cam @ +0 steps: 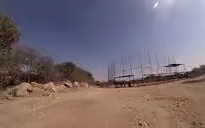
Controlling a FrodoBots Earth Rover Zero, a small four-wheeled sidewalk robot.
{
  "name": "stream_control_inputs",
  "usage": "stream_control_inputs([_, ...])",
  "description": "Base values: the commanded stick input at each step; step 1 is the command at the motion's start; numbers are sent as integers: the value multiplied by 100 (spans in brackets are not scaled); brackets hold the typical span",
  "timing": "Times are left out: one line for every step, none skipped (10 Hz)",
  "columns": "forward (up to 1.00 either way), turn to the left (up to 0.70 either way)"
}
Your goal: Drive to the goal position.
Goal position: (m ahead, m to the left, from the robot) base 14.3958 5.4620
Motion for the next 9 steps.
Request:
stream_control_inputs([50,0])
stream_control_inputs([50,0])
stream_control_inputs([50,0])
stream_control_inputs([50,0])
stream_control_inputs([50,0])
stream_control_inputs([50,0])
stream_control_inputs([50,0])
stream_control_inputs([50,0])
stream_control_inputs([50,0])
